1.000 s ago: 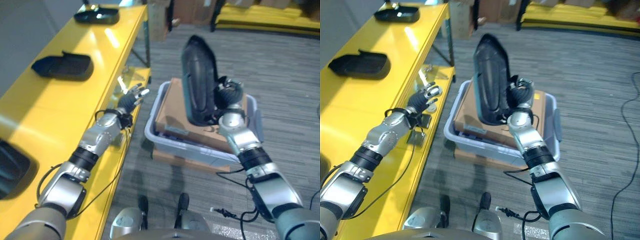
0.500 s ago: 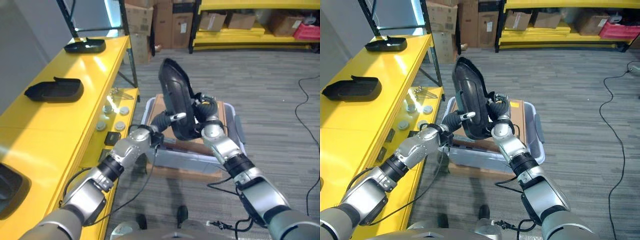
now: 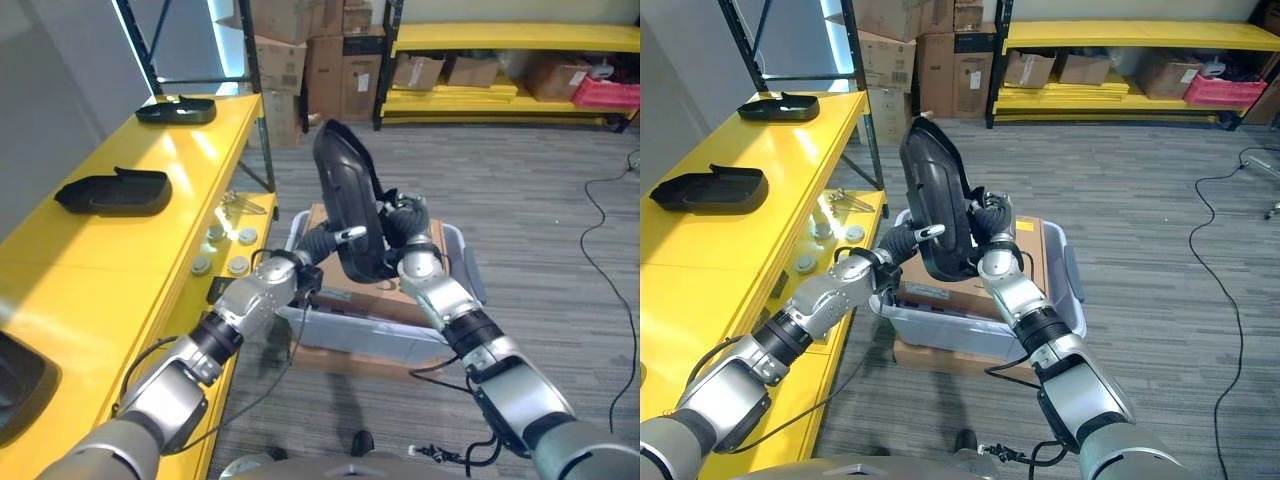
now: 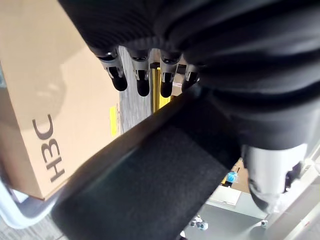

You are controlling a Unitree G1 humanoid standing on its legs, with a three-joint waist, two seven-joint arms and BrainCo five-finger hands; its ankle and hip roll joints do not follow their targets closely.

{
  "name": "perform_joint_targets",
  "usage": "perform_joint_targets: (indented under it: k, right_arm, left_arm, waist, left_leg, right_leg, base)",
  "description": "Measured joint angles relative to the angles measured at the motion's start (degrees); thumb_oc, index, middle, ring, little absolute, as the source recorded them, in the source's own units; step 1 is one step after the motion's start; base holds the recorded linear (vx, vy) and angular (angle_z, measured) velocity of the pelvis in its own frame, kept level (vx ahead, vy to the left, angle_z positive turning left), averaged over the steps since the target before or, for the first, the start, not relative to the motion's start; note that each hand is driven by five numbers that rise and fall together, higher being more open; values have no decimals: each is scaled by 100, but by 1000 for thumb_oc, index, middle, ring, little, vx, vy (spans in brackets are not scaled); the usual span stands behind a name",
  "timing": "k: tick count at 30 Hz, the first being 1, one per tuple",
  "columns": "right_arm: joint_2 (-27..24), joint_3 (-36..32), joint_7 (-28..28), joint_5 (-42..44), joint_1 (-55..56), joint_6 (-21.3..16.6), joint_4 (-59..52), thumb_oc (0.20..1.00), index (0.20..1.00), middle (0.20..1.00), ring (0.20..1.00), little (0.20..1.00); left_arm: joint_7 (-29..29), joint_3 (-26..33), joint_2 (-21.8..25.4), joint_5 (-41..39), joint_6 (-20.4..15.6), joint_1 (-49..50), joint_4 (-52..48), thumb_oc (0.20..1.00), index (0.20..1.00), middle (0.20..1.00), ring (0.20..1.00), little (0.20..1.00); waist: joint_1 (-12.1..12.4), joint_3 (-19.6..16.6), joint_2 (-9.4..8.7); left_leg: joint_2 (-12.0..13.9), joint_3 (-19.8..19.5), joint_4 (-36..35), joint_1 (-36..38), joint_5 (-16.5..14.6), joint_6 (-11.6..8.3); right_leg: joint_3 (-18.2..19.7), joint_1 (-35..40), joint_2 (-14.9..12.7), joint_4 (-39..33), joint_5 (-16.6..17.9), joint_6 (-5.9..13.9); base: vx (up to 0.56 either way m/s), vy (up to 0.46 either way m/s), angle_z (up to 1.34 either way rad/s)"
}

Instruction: Move parts from the plastic box to the shelf.

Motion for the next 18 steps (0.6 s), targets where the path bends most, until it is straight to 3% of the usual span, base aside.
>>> perform_joint_targets:
  k: [2, 3, 4, 5, 10, 18]
  right_arm:
    - [8, 0, 0, 1, 1, 51, -1, 200, 200, 200, 200, 200]
    - [29, 0, -1, -1, 1, 98, -8, 200, 200, 200, 200, 200]
    - [47, 0, -9, -3, 1, 164, -19, 200, 200, 200, 200, 200]
    - [45, -1, -35, -5, 1, 210, -19, 200, 200, 200, 200, 200]
    - [4, -37, -108, -72, 480, 288, -467, 200, 200, 200, 200, 200]
    - [28, -1, -56, -107, 815, 242, -476, 200, 200, 200, 200, 200]
  left_arm:
    - [-2, -3, 14, 249, 0, 0, 0, 1000, 1000, 1000, 1000, 1000]
    - [-5, -3, 29, 472, 1, 0, -1, 856, 856, 856, 856, 856]
    - [-41, -8, 67, 710, 16, 0, -18, 558, 558, 558, 558, 558]
    - [-57, -17, 120, 925, 38, 7, -79, 200, 200, 200, 200, 200]
    - [19, -21, 373, 1325, 309, 229, -390, 200, 200, 200, 200, 200]
    - [237, -138, 215, 1065, 449, 568, -333, 200, 200, 200, 200, 200]
  waist:
    - [29, 0, 0]
    - [44, 0, 0]
    - [52, -1, 2]
    - [56, -1, 2]
    - [20, -3, 4]
    - [-46, -5, 9]
  left_leg:
    - [-2, -6, 1, -1, 0, 0]
    - [-2, -9, 2, 2, 0, 0]
    - [-3, -12, 2, 6, 0, 0]
    - [-4, -13, 2, 5, 1, 0]
    - [-5, -2, -17, 26, 0, 0]
    - [-5, 24, -76, 78, 1, 1]
  right_leg:
    - [-5, 1, -2, 0, -12, 17]
    - [-7, 7, -2, 0, -12, 16]
    - [-8, 12, -1, 0, -12, 16]
    - [-9, 12, -2, 0, -12, 16]
    - [10, 12, 0, 0, -12, 15]
    - [46, 18, 6, 0, -23, 26]
  base:
    - [16, 2, 1]
    - [0, 0, 0]
    - [0, 0, 0]
    - [0, 0, 0]
    - [3, 0, -1]
    - [3, 0, -2]
